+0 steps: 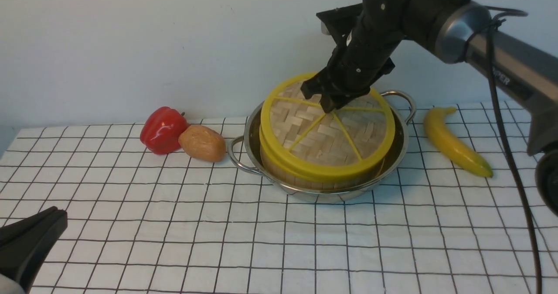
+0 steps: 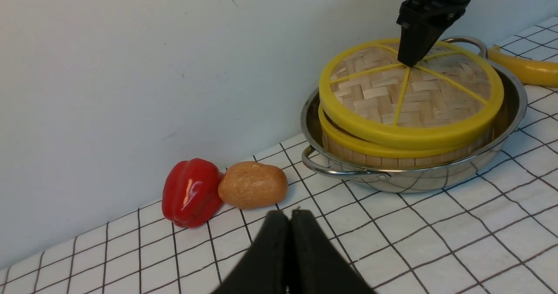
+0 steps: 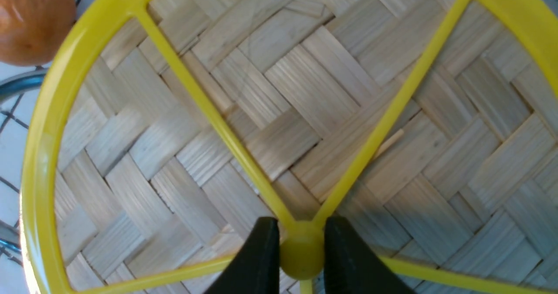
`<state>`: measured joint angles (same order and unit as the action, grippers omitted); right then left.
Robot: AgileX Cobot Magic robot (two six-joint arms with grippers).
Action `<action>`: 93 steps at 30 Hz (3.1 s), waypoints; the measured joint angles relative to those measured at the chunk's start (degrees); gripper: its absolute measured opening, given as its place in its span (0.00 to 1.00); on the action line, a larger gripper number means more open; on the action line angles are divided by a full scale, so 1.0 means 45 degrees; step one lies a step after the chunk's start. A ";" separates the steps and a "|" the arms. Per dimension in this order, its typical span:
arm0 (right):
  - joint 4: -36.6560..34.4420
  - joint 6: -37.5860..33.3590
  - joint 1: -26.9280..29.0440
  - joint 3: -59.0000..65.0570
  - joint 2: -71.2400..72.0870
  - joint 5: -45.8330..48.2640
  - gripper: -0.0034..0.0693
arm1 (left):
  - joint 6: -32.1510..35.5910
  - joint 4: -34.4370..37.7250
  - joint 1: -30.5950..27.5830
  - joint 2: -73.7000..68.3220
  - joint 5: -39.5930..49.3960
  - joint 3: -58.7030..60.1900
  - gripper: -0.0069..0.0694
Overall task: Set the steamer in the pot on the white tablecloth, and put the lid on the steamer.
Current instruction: 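Place the bamboo steamer lid onto the steamer basket in the pot with the right gripper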
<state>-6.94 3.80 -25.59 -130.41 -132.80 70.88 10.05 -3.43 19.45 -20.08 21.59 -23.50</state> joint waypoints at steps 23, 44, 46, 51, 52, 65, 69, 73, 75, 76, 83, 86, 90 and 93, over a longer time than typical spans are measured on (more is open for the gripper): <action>-0.0152 -0.0630 -0.0011 -0.0132 -0.0359 -0.0082 0.25 | 0.0009 0.0000 0.0000 0.0000 0.0000 0.0000 0.08; -0.0271 -0.0912 -0.0011 -0.0132 -0.0369 -0.0086 0.25 | 0.0014 0.0000 0.0000 0.0000 0.0000 0.0000 0.08; -0.0198 -0.0925 -0.0011 -0.0132 -0.0383 -0.0140 0.25 | 0.0025 0.0000 0.0000 0.0000 0.0000 0.0000 0.08; -0.0144 -0.0936 -0.0011 -0.0174 -0.0460 -0.0352 0.25 | 0.0055 0.0000 0.0000 0.0000 0.0000 0.0000 0.08; -0.0144 -0.0936 -0.0011 -0.0173 -0.0460 -0.0352 0.25 | 0.0055 0.0000 0.0000 0.0000 0.0000 0.0000 0.08; -0.0132 -0.0950 -0.0011 -0.0188 -0.0474 -0.0419 0.25 | 0.0055 0.0000 0.0000 -0.0545 0.0000 0.0000 0.08; -0.0132 -0.0962 -0.0011 -0.0188 -0.0484 -0.0567 0.25 | 0.0055 0.0000 0.0000 -0.0601 -0.0023 0.0000 0.08; -0.0132 -0.1175 -0.0011 -0.0188 -0.0498 -0.0594 0.25 | 0.0055 0.0000 0.0000 -0.0601 -0.0089 0.0000 0.08; -0.0132 -0.1189 -0.0011 -0.0188 -0.0498 -0.0598 0.25 | 0.0055 0.0000 0.0000 -0.0601 -0.0089 0.0000 0.08; -0.0132 -0.1193 -0.0011 -0.0188 -0.0498 -0.0598 0.25 | 0.0055 0.0000 0.0000 -0.0601 -0.0089 0.0000 0.08; -0.0132 -0.1228 -0.0011 -0.0188 -0.0498 -0.0584 0.25 | 0.0055 0.0000 0.0000 -0.0601 -0.0089 0.0000 0.08; -0.0132 -0.1228 -0.0011 -0.0188 -0.0498 -0.0584 0.25 | 0.0055 0.0000 0.0000 -0.0601 -0.0089 0.0000 0.08; -0.0132 -0.1228 -0.0011 -0.0188 -0.0487 -0.0574 0.25 | 0.0055 0.0000 0.0000 -0.0601 -0.0089 0.0000 0.08; -0.0108 -0.1228 -0.0011 -0.0188 -0.0487 -0.0574 0.25 | 0.0055 0.0000 0.0000 -0.0601 -0.0089 0.0000 0.08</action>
<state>-7.42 -1.72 -25.63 -131.26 -135.00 68.29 10.30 -3.43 19.45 -22.79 21.19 -23.50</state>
